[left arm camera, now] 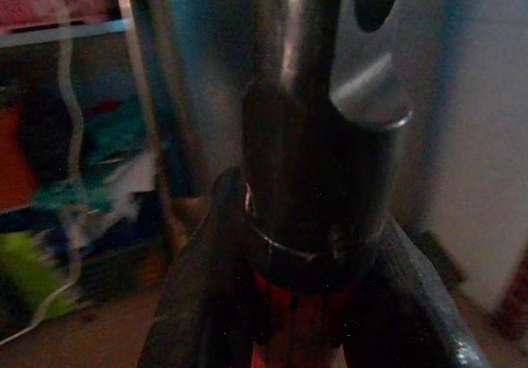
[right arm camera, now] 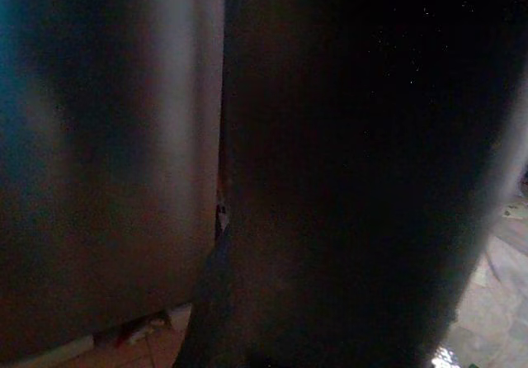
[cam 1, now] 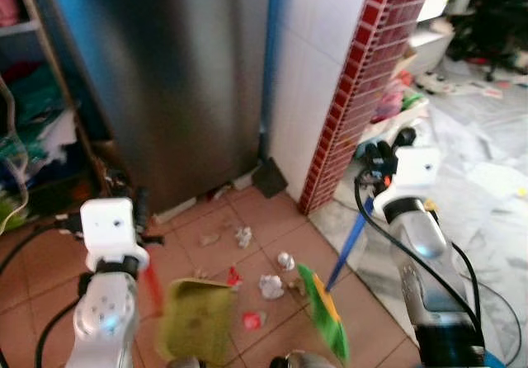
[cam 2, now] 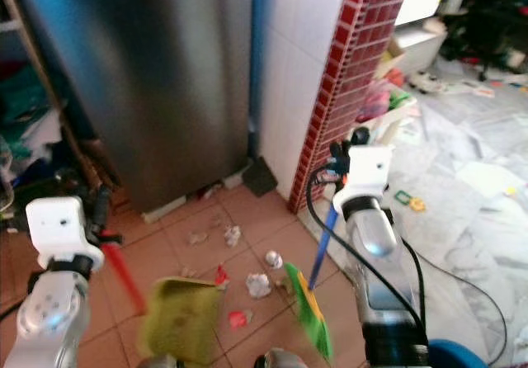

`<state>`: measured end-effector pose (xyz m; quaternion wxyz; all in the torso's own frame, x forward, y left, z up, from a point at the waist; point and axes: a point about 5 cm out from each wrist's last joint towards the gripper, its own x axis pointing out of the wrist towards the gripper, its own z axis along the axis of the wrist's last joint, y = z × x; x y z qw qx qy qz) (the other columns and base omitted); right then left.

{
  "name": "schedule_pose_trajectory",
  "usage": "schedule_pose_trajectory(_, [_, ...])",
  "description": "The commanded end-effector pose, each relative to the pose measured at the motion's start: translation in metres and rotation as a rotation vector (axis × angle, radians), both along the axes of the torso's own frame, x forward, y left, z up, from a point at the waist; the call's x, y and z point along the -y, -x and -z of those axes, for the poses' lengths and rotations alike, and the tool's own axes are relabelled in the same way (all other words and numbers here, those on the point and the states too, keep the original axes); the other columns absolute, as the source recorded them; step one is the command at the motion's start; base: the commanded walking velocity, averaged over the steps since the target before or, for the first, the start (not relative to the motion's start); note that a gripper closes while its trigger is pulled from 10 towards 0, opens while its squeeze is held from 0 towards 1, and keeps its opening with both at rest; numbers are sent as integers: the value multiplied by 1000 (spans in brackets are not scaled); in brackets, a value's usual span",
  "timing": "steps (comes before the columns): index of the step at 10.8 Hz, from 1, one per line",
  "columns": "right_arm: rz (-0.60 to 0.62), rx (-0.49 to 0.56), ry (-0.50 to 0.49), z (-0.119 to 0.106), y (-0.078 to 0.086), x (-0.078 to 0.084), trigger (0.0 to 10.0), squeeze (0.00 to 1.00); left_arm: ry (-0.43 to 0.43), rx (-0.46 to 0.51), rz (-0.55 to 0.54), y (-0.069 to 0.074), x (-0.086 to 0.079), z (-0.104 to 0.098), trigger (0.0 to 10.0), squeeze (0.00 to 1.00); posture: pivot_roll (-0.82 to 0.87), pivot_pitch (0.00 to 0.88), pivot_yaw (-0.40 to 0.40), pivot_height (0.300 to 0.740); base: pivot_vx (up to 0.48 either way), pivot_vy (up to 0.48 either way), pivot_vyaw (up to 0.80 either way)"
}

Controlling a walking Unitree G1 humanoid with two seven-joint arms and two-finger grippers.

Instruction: Sweep floor

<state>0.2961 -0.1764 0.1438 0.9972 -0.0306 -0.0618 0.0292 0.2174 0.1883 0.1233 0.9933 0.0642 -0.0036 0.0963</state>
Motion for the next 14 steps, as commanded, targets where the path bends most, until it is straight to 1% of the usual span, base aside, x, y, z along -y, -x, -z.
schedule_pose_trajectory(1, [27,53,19,-10,-4,6,10000,0,-14,80,-11,-6,0,-12,10000,0,-3,60,-68,740,0,0,0])
schedule_pose_trajectory(2, [27,56,20,-11,-7,5,10000,0,-10,97,-36,-15,-2,-11,10000,0,-11,64,-71,740,0,0,0])
schedule_pose_trajectory(3, [16,62,12,-15,-12,2,10000,0,-5,123,-37,-27,1,-11,10000,0,-17,70,-81,740,0,0,0])
schedule_pose_trajectory(5, [-4,81,15,-20,-17,-2,10000,0,-8,151,-27,-45,6,-8,10000,0,-23,72,-87,740,0,0,0])
schedule_pose_trajectory(6, [4,88,35,-19,-22,-1,10000,0,1,154,-24,-59,10,-3,10000,0,-43,75,-87,740,0,0,0])
schedule_pose_trajectory(7, [13,97,45,-21,-24,0,10000,0,12,157,-14,-67,15,1,10000,0,-52,77,-83,740,0,0,0])
schedule_pose_trajectory(8, [28,110,54,-24,-26,2,10000,0,24,115,12,-78,23,13,10000,0,-68,80,-73,740,0,0,0])
schedule_pose_trajectory(10, [46,115,68,-22,-25,6,10000,0,30,87,39,-84,30,17,10000,0,-70,82,-67,740,0,0,0])
schedule_pose_trajectory(11, [47,112,72,-20,-25,5,10000,0,57,75,12,-82,30,19,10000,0,-69,84,-68,740,0,0,0])
schedule_pose_trajectory(12, [43,111,71,-18,-25,1,10000,0,36,89,30,-81,33,19,10000,0,-65,87,-69,740,0,0,0])
schedule_pose_trajectory(13, [38,104,67,-16,-25,-1,10000,0,42,81,28,-81,33,23,10000,0,-66,88,-75,740,0,0,0])
schedule_pose_trajectory(14, [25,93,51,-13,-24,-8,10000,0,44,85,19,-87,32,25,10000,0,-76,88,-77,740,0,0,0])
